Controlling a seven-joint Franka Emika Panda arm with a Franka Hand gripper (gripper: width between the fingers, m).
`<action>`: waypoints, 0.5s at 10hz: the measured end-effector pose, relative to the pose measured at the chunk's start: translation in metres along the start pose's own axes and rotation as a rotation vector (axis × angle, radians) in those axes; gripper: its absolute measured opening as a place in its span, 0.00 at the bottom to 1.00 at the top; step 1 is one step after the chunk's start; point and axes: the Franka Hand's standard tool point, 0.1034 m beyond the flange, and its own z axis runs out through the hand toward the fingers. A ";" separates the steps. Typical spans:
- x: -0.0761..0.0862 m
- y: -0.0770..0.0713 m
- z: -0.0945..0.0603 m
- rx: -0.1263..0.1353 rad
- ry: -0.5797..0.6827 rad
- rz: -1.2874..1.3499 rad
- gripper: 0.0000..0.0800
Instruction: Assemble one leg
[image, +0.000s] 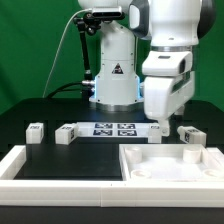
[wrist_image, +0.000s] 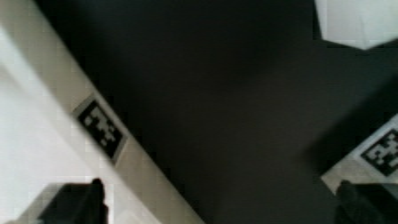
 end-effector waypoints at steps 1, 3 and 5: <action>-0.002 -0.017 0.003 -0.002 0.019 0.191 0.81; -0.001 -0.036 0.008 0.023 0.019 0.517 0.81; 0.010 -0.053 0.009 0.037 0.016 0.736 0.81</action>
Offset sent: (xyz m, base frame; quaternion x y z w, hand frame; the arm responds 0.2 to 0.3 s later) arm -0.0157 0.0231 -0.0006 0.0022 -0.0084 0.4236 0.9058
